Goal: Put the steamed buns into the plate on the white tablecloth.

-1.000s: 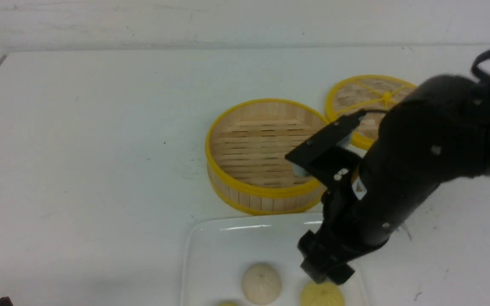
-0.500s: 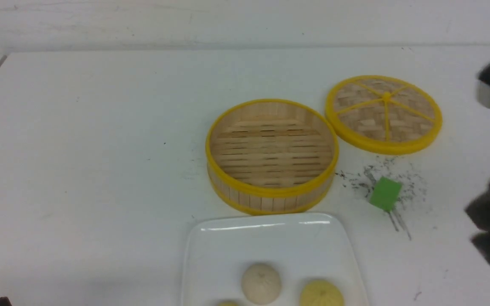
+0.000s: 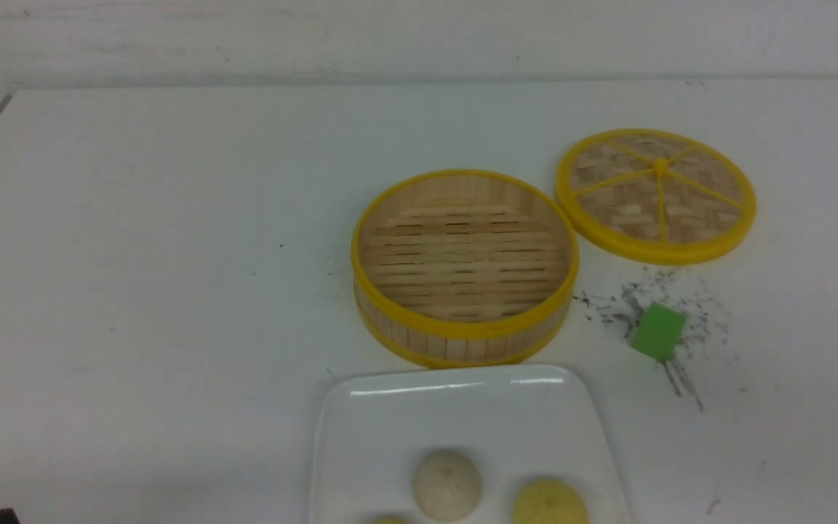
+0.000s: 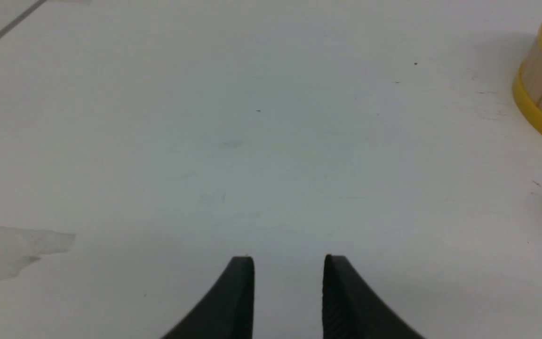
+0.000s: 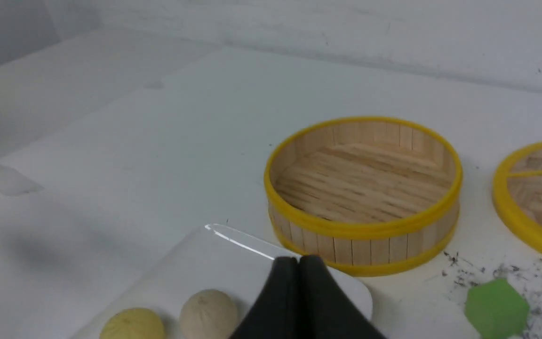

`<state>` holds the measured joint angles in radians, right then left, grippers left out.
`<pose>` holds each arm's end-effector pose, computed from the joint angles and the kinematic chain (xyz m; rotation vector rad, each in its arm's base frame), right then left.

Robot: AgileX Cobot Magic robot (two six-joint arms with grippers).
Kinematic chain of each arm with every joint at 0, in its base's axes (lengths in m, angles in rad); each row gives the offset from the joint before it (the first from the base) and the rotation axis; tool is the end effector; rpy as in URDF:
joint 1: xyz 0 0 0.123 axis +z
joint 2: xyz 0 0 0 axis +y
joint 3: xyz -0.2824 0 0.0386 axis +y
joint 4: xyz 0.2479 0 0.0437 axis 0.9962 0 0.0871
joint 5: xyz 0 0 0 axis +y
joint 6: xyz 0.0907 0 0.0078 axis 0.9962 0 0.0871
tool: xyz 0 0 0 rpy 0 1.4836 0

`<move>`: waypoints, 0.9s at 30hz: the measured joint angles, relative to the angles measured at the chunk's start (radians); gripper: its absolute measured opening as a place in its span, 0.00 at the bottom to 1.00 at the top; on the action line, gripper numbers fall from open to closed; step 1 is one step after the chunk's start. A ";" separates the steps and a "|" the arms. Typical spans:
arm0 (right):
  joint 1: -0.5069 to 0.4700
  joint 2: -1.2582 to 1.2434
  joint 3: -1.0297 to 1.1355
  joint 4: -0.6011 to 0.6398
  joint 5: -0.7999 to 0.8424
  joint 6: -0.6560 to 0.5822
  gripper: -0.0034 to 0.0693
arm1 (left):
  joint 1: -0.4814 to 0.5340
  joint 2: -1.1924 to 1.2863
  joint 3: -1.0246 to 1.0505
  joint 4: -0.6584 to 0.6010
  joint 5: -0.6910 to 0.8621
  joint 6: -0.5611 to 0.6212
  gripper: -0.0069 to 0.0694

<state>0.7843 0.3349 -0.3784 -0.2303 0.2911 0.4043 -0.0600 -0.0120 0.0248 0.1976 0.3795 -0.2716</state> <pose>0.0619 0.0533 0.2927 -0.4758 1.7035 0.6539 0.0526 0.0035 0.1719 -0.0761 1.8670 -0.0340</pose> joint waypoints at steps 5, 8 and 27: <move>0.000 -0.001 0.005 -0.012 -0.011 0.001 0.04 | 0.000 0.000 0.000 0.000 0.000 0.000 0.41; 0.000 -0.001 0.005 -0.017 -0.015 0.001 0.04 | 0.000 0.000 0.000 0.000 0.000 0.000 0.41; 0.000 -0.007 0.012 -0.033 -0.027 -0.008 0.05 | 0.000 0.000 0.000 0.000 0.000 0.000 0.41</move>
<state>0.7843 0.3283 -0.3666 -0.2633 0.2638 0.3960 -0.0600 -0.0120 0.0248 0.1976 0.3795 -0.2716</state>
